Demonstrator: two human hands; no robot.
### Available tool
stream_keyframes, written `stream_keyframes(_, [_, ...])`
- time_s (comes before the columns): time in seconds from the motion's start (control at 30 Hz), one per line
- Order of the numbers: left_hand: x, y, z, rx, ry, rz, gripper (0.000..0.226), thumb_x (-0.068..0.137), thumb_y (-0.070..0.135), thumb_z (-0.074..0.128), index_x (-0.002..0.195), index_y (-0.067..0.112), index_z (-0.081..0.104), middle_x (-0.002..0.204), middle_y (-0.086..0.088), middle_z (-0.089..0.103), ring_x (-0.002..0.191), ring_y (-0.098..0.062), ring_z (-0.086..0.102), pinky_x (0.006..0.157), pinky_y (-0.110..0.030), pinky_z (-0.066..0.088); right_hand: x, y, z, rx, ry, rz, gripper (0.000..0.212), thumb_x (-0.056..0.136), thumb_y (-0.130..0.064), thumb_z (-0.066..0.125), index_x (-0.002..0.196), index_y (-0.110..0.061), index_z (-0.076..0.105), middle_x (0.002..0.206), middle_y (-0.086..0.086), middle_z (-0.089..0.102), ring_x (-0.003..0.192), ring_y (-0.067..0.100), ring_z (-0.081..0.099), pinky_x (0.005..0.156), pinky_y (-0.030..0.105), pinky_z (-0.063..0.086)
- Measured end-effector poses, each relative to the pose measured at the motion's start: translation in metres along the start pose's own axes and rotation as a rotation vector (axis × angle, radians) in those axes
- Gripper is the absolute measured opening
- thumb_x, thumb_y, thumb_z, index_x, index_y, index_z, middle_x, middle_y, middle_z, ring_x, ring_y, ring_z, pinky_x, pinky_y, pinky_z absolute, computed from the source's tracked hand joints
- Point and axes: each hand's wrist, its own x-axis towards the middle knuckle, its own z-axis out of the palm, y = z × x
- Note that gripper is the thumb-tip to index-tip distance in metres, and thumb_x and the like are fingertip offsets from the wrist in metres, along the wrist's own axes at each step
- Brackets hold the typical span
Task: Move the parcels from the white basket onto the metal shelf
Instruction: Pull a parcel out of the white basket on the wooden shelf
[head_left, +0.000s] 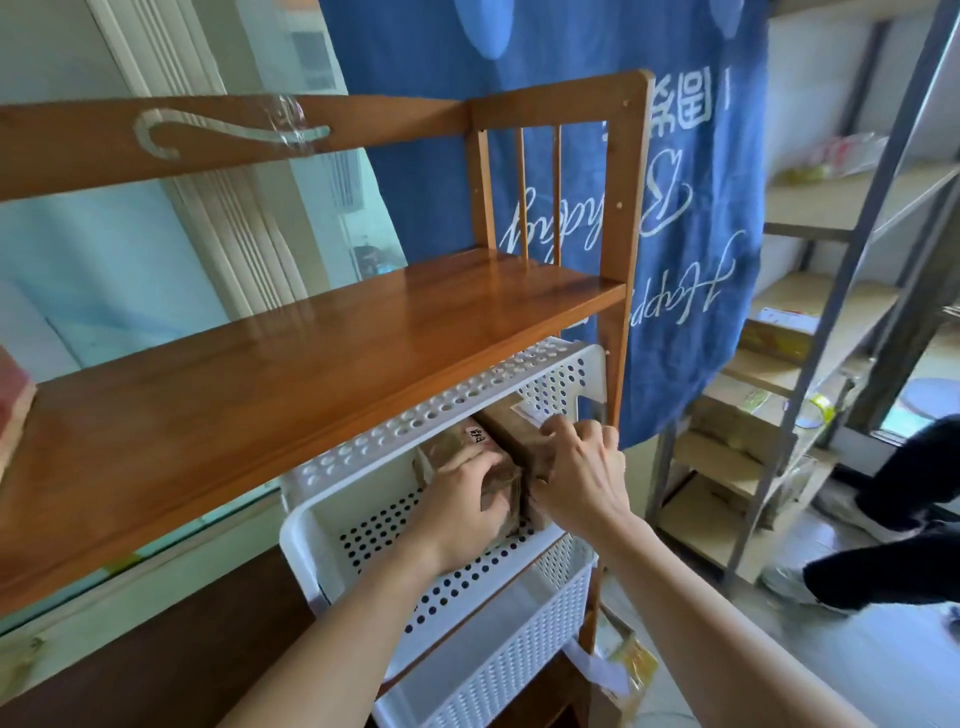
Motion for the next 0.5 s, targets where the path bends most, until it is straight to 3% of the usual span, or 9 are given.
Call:
stream_keyframes(0.07, [-0.006, 0.002, -0.004, 0.031, -0.014, 0.041, 0.048, 0.103, 0.016, 0.059, 0.150, 0.011, 0.053, 0.159, -0.002, 0.048, 0.145, -0.019, 0.049, 0.116, -0.022, 0.035, -0.013, -0.001, -0.013, 0.134, 0.066, 0.053, 0.047, 0.080, -0.028, 0.068, 0.124, -0.025, 0.052, 0.115, 0.010, 0.053, 0.110, 0.034, 0.046, 0.085, 0.039, 0.041])
stream_keyframes(0.13, [-0.015, 0.007, -0.008, 0.058, 0.006, 0.107, 0.052, 0.103, 0.018, 0.057, 0.154, 0.014, 0.049, 0.164, 0.000, 0.042, 0.149, -0.017, 0.042, 0.121, -0.029, 0.033, -0.033, 0.002, -0.032, 0.244, 0.174, 0.079, 0.044, 0.077, -0.023, 0.073, 0.118, -0.020, 0.056, 0.104, 0.005, 0.047, 0.102, 0.031, 0.048, 0.080, 0.034, 0.036])
stream_keyframes(0.23, [-0.037, 0.022, -0.013, -0.017, 0.063, 0.193, 0.055, 0.101, 0.021, 0.054, 0.156, 0.016, 0.046, 0.163, 0.000, 0.042, 0.147, -0.011, 0.040, 0.123, -0.033, 0.032, -0.076, 0.005, -0.068, 0.286, 0.343, 0.081, 0.047, 0.068, -0.018, 0.080, 0.112, -0.016, 0.063, 0.102, 0.001, 0.044, 0.098, 0.024, 0.041, 0.082, 0.033, 0.035])
stream_keyframes(0.3, [-0.060, 0.031, -0.017, -0.113, 0.105, 0.214, 0.057, 0.102, 0.022, 0.055, 0.157, 0.018, 0.043, 0.163, 0.000, 0.042, 0.145, -0.007, 0.038, 0.122, -0.030, 0.029, -0.109, 0.000, -0.094, 0.316, 0.401, 0.083, 0.048, 0.065, -0.013, 0.081, 0.111, -0.016, 0.066, 0.103, 0.000, 0.049, 0.100, 0.026, 0.046, 0.083, 0.032, 0.034])
stream_keyframes(0.4, [-0.104, 0.035, -0.028, -0.292, 0.145, 0.190, 0.060, 0.105, 0.023, 0.058, 0.160, 0.024, 0.035, 0.164, 0.000, 0.040, 0.149, -0.015, 0.040, 0.124, -0.040, 0.034, -0.166, -0.020, -0.129, 0.363, 0.482, 0.045, 0.048, 0.061, -0.009, 0.079, 0.105, -0.022, 0.066, 0.101, 0.002, 0.059, 0.098, 0.031, 0.057, 0.077, 0.033, 0.040])
stream_keyframes(0.5, [-0.161, 0.035, -0.048, -0.526, 0.154, 0.117, 0.059, 0.110, 0.028, 0.053, 0.163, 0.028, 0.028, 0.168, -0.004, 0.036, 0.153, -0.021, 0.037, 0.125, -0.046, 0.031, -0.228, -0.057, -0.153, 0.469, 0.513, -0.031, 0.044, 0.058, -0.022, 0.071, 0.101, -0.031, 0.064, 0.103, 0.000, 0.068, 0.095, 0.026, 0.064, 0.076, 0.042, 0.054])
